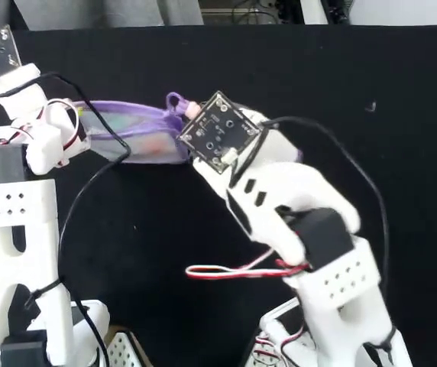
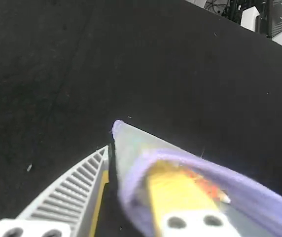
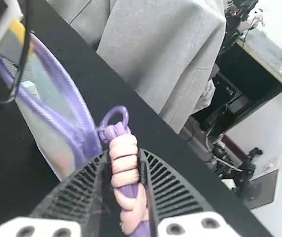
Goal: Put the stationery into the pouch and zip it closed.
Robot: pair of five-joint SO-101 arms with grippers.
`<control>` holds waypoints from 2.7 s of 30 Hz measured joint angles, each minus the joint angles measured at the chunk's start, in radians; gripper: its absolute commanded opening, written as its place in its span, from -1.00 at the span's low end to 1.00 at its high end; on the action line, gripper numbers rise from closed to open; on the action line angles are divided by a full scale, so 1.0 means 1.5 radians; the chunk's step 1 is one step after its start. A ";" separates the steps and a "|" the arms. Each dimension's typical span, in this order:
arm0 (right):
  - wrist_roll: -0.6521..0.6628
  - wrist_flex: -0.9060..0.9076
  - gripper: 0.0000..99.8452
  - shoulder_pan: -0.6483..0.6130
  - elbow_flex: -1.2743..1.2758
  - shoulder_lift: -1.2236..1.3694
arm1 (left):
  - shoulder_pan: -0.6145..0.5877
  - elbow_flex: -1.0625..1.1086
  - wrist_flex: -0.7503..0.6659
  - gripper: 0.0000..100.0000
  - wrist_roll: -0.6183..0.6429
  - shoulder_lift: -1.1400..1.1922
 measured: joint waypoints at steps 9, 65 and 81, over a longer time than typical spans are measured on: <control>0.019 0.042 -0.97 0.000 -0.088 0.047 | 0.000 -0.129 0.071 -0.55 0.011 0.001; 0.160 0.531 -0.96 0.055 -0.706 0.476 | 0.386 0.601 -0.176 -0.54 -0.047 -0.755; 0.160 0.531 -0.96 0.017 -0.510 0.308 | 0.200 0.822 -0.457 -0.55 -0.138 -0.781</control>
